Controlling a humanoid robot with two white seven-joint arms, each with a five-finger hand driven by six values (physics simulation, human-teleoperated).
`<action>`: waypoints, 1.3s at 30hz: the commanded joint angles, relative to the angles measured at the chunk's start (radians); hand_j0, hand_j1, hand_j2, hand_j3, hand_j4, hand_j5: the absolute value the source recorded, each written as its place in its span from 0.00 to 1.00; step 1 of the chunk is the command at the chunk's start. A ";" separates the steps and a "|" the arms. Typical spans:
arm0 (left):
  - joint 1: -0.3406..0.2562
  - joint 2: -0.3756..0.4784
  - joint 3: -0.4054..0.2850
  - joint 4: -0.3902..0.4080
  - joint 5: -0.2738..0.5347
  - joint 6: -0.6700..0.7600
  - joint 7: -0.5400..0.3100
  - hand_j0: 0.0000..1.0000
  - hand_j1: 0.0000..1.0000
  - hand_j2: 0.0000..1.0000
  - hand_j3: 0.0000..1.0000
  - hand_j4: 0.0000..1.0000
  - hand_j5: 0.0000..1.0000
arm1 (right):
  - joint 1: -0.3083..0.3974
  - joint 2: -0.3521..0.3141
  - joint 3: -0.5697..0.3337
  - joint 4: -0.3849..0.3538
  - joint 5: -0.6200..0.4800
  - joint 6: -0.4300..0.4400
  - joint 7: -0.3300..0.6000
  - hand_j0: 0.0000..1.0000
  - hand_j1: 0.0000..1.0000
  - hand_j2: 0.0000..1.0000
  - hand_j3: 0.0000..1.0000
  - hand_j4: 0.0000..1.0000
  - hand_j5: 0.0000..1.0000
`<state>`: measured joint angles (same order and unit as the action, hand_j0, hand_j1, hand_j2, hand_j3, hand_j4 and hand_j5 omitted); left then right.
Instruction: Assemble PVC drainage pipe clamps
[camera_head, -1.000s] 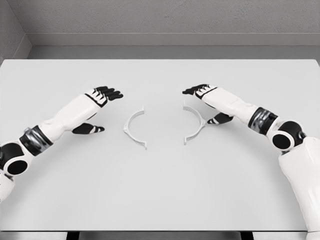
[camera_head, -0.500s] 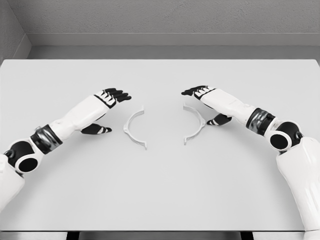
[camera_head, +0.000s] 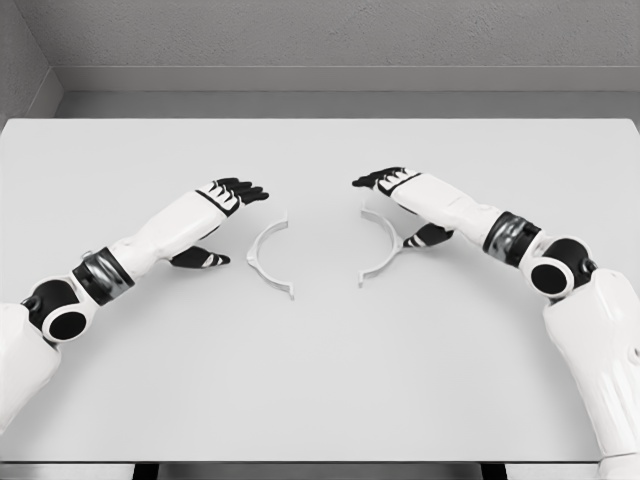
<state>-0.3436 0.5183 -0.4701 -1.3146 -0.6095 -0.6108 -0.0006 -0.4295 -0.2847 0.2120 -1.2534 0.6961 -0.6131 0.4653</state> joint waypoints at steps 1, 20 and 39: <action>0.000 0.000 -0.002 0.002 0.007 0.000 0.001 1.00 1.00 1.00 1.00 1.00 1.00 | -0.002 0.009 0.009 0.006 -0.007 0.002 -0.001 1.00 1.00 1.00 1.00 1.00 1.00; -0.006 -0.017 -0.004 0.015 0.007 0.000 -0.001 1.00 1.00 1.00 1.00 1.00 1.00 | -0.038 0.053 0.049 0.005 0.014 0.019 -0.001 1.00 1.00 1.00 1.00 1.00 1.00; -0.021 -0.041 -0.005 0.043 0.007 0.000 -0.002 1.00 1.00 1.00 1.00 1.00 1.00 | 0.091 -0.063 -0.298 -0.221 -0.030 0.002 0.003 1.00 1.00 1.00 1.00 1.00 1.00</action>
<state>-0.3651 0.4805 -0.4756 -1.2759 -0.6094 -0.6108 -0.0035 -0.3130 -0.3316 -0.0371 -1.4453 0.6825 -0.6118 0.4681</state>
